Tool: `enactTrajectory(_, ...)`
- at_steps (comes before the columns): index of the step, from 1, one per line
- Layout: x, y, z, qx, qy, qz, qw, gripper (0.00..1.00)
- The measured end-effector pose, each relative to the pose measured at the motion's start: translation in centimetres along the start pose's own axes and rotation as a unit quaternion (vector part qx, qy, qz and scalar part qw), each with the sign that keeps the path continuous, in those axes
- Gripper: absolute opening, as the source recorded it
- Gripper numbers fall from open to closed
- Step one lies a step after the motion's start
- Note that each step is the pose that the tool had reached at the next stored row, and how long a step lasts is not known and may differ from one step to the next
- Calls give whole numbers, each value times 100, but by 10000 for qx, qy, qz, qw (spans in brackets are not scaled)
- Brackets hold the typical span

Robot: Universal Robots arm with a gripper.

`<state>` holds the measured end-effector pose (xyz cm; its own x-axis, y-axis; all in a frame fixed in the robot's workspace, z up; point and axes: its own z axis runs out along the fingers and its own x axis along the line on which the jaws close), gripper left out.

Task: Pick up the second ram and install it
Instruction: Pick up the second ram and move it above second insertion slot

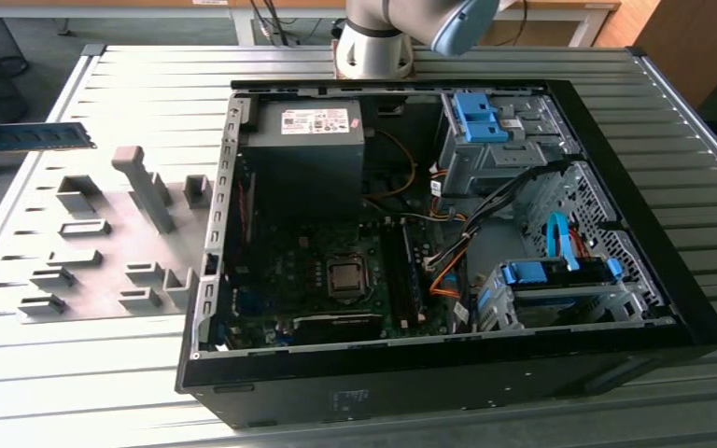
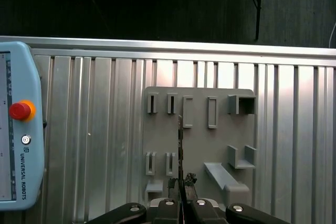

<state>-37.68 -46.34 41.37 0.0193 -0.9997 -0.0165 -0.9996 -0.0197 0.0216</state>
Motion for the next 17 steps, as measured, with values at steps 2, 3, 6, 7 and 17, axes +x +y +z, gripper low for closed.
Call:
enactTrajectory(2, 1, -15, -1, 0, 1, 0, 10000, 14)
enactTrajectory(3, 1, -22, -1, 0, 1, 0, 10000, 14)
enactTrajectory(6, 1, -47, -2, 0, 1, 0, 10000, 14)
enactTrajectory(7, 1, -55, -1, 0, 1, 0, 10000, 14)
enactTrajectory(17, 3, -136, -3, 0, 1, 0, 10000, 14)
